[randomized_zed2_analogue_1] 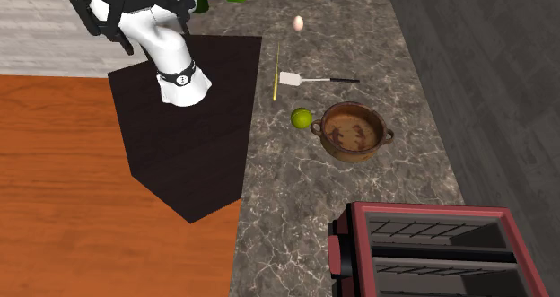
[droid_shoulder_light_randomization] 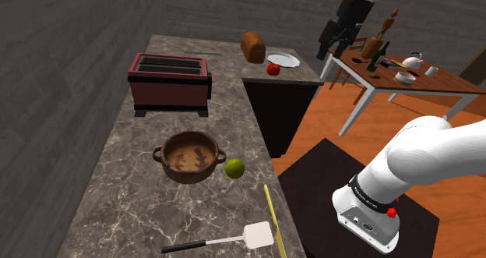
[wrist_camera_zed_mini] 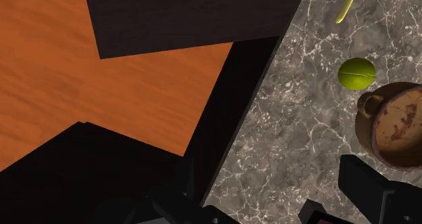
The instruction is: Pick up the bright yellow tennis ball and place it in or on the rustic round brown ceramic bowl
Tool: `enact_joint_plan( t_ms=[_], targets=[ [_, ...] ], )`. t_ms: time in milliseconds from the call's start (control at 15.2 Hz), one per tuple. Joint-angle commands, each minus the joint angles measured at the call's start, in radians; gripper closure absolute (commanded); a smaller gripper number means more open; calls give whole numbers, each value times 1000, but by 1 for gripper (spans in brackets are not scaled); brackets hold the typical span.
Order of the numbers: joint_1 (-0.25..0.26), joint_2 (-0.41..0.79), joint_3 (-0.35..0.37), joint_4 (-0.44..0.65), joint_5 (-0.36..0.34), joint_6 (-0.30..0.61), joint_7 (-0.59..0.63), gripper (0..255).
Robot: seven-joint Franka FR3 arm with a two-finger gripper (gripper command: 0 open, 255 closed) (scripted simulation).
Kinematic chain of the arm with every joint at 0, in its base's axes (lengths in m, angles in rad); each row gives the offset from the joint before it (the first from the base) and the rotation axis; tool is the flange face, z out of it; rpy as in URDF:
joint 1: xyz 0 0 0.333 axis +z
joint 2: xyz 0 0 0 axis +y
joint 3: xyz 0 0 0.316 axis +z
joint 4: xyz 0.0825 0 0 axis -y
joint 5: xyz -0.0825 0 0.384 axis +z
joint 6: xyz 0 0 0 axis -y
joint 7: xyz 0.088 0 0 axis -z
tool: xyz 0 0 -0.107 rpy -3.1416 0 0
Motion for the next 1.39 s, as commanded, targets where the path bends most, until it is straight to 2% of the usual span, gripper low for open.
enact_joint_plan(
  t_ms=[0,660,1320],
  targets=[
    [0,0,0,0,0,0,0,0],
    [86,89,189,-161,59,233,132,0],
    [152,322,388,-209,73,488,288,0]
  ],
)
